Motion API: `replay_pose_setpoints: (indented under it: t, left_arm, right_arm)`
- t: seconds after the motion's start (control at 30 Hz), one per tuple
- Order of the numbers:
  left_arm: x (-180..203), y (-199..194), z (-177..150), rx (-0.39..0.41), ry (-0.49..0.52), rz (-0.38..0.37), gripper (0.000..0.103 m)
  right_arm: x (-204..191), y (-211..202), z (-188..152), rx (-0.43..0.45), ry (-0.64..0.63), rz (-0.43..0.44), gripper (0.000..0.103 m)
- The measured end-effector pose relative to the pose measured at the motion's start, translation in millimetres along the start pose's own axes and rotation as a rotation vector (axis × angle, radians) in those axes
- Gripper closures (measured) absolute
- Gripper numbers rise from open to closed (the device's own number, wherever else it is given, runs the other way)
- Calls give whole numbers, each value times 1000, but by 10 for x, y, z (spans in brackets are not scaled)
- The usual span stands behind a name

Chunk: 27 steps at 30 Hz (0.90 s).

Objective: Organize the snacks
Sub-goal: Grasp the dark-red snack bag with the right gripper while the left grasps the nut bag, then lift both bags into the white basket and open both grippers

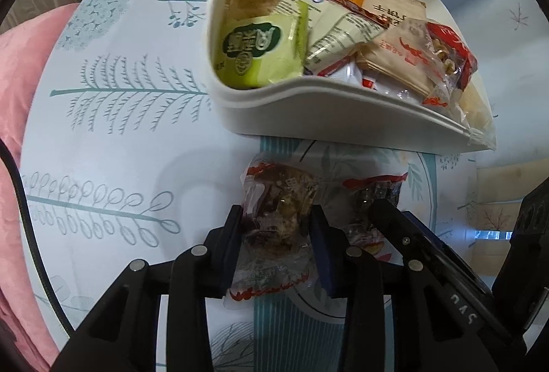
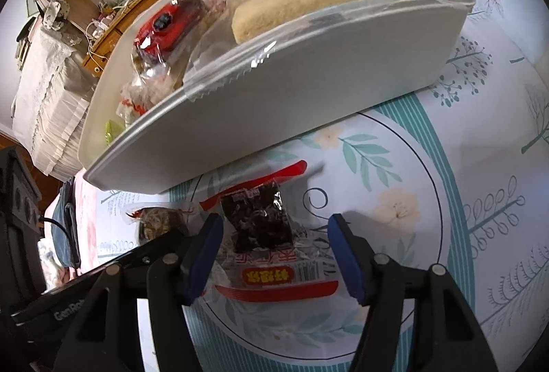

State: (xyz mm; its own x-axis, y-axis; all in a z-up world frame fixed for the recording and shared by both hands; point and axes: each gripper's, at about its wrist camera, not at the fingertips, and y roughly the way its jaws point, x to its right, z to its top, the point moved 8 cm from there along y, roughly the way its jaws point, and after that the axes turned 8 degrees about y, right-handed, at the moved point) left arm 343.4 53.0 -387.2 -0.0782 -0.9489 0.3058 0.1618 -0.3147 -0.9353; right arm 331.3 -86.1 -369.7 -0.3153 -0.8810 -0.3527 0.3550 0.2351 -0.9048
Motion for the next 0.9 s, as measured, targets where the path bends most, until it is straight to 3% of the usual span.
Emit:
replay_pose_setpoints:
  t: [0.2, 0.3, 0.43, 0.5, 0.63, 0.9]
  left_arm:
    - [-130, -156, 15, 15, -20, 27, 67]
    - [-211, -271, 2, 26, -33, 39, 66]
    - [-269, -419, -22, 42, -52, 51, 66]
    - [-248, -469, -46, 48, -62, 56, 66]
    - [-215, -594, -33, 69, -90, 63, 66]
    - [-250, -1044, 172, 160, -122, 108, 66]
  right_arm:
    - [-92, 30, -12, -7, -52, -36, 40]
    - [-152, 50, -13, -7, -113, -95, 49]
    - [-244, 37, -21, -18, -154, -95, 61]
    - [-288, 30, -38, -29, -186, -107, 63]
    - [-339, 36, -96, -82, -210, -69, 63]
    - [-538, -131, -284, -201, -254, 94, 64]
